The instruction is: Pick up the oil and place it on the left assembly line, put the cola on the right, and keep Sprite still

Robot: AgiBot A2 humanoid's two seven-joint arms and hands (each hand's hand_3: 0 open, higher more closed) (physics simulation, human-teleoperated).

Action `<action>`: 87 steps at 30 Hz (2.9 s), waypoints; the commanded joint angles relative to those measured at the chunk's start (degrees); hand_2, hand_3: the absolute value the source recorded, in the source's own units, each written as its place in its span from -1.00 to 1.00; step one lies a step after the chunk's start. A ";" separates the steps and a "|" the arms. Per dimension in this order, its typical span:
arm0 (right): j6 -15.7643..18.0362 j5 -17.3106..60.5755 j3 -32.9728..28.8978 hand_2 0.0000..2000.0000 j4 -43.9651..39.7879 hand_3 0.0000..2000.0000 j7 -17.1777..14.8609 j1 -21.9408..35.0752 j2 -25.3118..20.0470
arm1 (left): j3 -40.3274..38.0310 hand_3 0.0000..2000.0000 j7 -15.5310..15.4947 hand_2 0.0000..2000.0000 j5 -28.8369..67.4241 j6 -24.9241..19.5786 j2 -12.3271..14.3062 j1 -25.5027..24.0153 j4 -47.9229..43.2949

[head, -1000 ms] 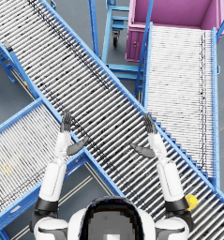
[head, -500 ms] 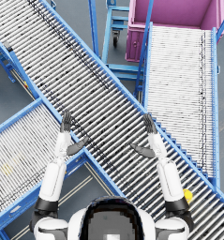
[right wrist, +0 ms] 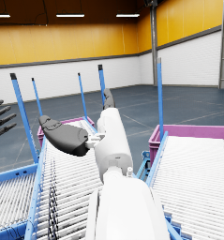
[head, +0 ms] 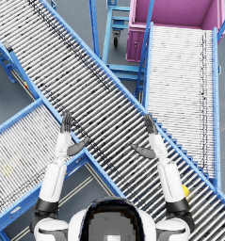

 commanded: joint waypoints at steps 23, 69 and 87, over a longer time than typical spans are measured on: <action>-5.43 -0.01 -6.91 -1.00 4.36 -1.00 5.50 6.20 -4.06 | -8.49 -1.00 -5.48 -1.00 -0.01 -5.49 3.64 5.53 -3.67; -5.72 19.14 -19.24 -1.00 6.54 -1.00 5.78 8.94 -7.32 | -21.20 -1.00 -5.76 -1.00 24.25 -5.78 5.81 8.21 -5.89; -5.72 19.14 -19.41 -1.00 6.50 -1.00 5.78 8.07 -8.04 | -20.80 -1.00 -5.76 -1.00 24.25 -5.78 6.56 7.15 -6.32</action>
